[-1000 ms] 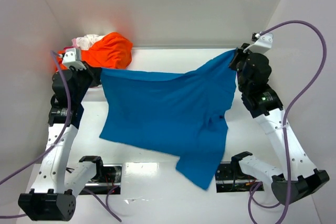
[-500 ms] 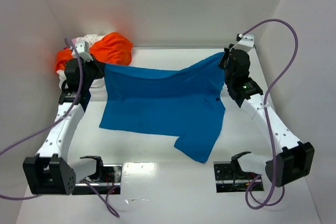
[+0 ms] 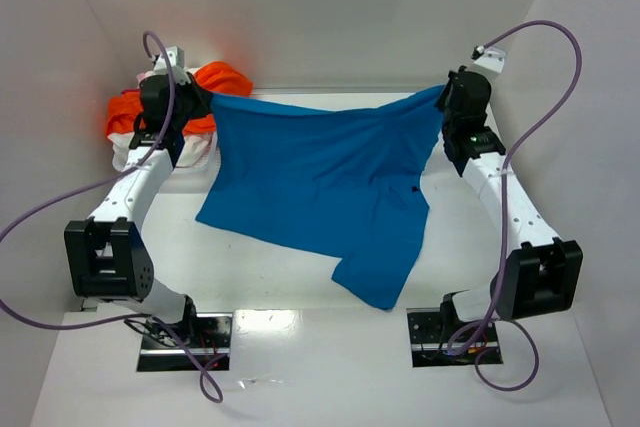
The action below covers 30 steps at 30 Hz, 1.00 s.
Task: Fold and stack the t-shirts
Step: Grap the side of the flattened tshirt furthest away from the robot with both arms
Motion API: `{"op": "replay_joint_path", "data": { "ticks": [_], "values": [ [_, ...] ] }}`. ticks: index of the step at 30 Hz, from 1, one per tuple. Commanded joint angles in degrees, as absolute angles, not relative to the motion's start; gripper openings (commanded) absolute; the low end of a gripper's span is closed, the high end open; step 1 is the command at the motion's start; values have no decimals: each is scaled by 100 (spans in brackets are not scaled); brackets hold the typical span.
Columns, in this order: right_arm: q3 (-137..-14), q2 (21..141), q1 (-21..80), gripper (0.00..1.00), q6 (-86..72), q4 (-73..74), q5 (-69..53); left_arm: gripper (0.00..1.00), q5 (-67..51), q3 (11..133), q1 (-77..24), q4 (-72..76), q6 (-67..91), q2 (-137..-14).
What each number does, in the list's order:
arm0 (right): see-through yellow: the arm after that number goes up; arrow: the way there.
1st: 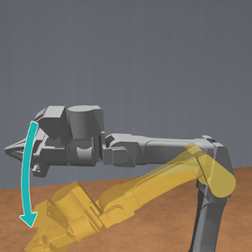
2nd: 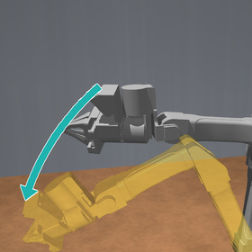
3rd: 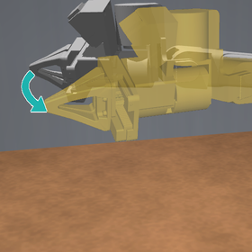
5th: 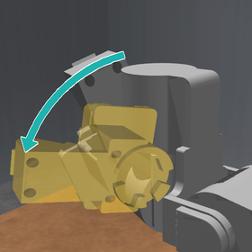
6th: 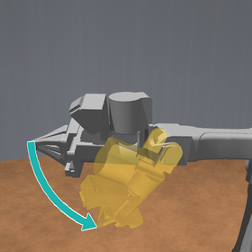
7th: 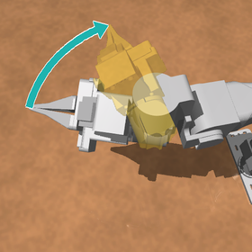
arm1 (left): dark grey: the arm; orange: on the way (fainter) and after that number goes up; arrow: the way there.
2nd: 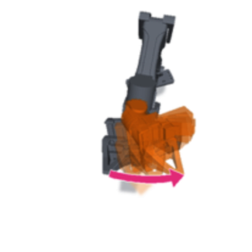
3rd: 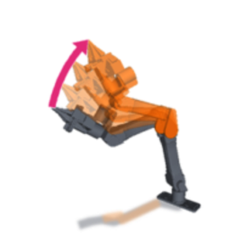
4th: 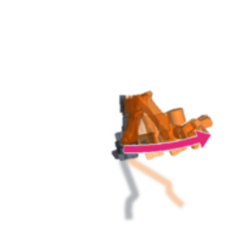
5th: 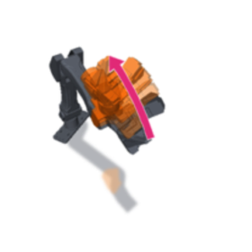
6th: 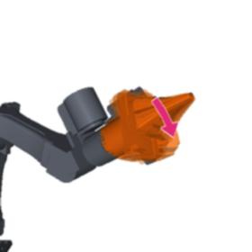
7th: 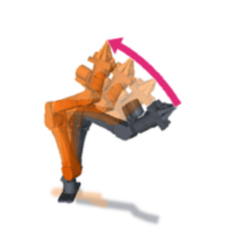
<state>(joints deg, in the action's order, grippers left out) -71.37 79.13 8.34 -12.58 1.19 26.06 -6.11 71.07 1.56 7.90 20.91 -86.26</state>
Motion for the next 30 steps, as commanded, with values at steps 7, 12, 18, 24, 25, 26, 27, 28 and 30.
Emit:
{"op": "replay_joint_path", "data": {
  "ticks": [7, 12, 18, 24, 25, 26, 27, 28, 30],
  "values": [
    [-7285, 8287, 633, 0, -1292, -729, 2206, 0, -457, 7409, 167, 1283, 1863, -8815],
    [-7620, 8648, 633, 0, -1292, -501, 2058, 0, -343, 7348, 167, 1283, 1863, -8710],
    [-7295, 8350, 633, 0, -1397, -650, 1890, 0, -2, 7225, 167, 1230, 1863, -8351],
    [-7242, 8411, 633, 0, -1450, -765, 1767, 0, 360, 6838, 167, 1230, 1863, -8095],
    [-7242, 8489, 633, 0, -1450, -765, 1767, 0, 360, 6838, 167, 1230, 1863, -8095],
    [-7242, 8569, 633, 0, -1450, -826, 1767, 0, 360, 6838, 167, 1230, 1863, -8147],
    [-7242, 8569, 633, 0, -1450, -826, 1767, 0, 308, 6838, 167, 1309, 1863, -8226],
    [-7190, 8639, 633, 0, -1450, -826, 1767, 0, 308, 6838, 167, 1379, 1863, -8279],
    [-7137, 8692, 633, 0, -1450, -896, 1767, 0, 141, 6978, 167, 1380, 1924, -8497]
  ]
}}
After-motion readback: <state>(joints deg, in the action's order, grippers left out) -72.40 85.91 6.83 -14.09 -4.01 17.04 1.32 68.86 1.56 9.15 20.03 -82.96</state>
